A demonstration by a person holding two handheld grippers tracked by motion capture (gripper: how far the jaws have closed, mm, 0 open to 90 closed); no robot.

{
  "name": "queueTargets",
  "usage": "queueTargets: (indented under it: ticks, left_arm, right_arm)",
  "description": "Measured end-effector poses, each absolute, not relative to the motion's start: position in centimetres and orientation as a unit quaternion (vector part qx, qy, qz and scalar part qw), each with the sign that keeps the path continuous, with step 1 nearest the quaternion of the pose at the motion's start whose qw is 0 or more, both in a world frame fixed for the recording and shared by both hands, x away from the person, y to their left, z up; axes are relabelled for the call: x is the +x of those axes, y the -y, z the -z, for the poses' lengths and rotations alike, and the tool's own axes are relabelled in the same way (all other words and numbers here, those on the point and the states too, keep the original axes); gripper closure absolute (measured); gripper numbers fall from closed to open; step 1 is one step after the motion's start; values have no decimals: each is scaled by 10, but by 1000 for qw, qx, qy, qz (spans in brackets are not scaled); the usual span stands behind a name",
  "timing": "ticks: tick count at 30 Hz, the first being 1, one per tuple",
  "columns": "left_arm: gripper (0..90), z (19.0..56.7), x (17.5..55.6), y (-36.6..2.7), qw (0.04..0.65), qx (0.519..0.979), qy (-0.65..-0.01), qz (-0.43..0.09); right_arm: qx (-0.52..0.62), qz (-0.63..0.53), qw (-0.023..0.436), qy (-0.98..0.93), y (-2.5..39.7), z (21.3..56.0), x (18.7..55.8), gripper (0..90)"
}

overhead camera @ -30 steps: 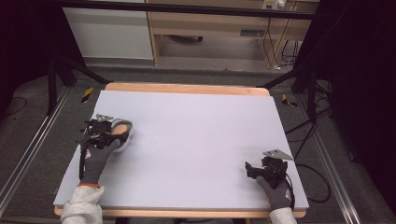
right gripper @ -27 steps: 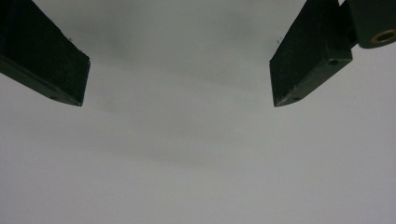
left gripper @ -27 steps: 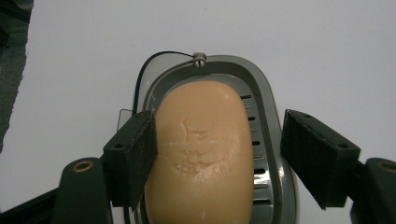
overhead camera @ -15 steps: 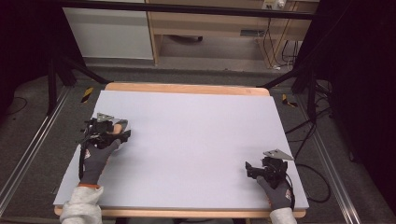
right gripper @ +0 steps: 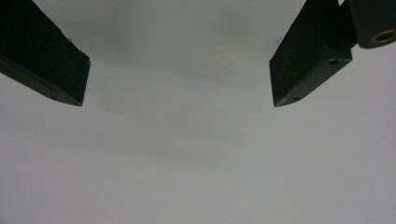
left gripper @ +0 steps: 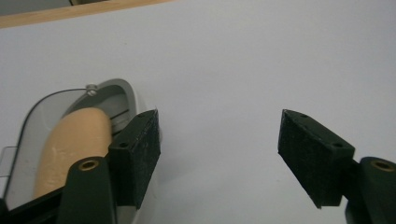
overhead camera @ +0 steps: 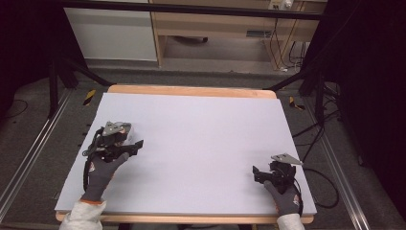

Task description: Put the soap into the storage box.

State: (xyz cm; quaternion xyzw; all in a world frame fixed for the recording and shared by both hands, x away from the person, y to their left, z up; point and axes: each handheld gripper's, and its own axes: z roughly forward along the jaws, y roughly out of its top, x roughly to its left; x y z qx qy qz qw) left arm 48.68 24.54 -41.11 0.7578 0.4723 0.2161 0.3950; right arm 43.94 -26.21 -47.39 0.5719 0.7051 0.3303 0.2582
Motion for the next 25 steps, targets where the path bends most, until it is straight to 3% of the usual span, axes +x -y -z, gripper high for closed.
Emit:
queueTargets:
  ticks: [11, 25]
  left_arm:
    - [283, 426, 464, -225, 385, 777, -448, -215]
    - [273, 460, 437, -231, 351, 800, -443, -201]
  right_arm:
    - [578, -326, 260, -701, 267, 474, 438, 55]
    - [585, -319, 261, -698, 271, 476, 438, 55]
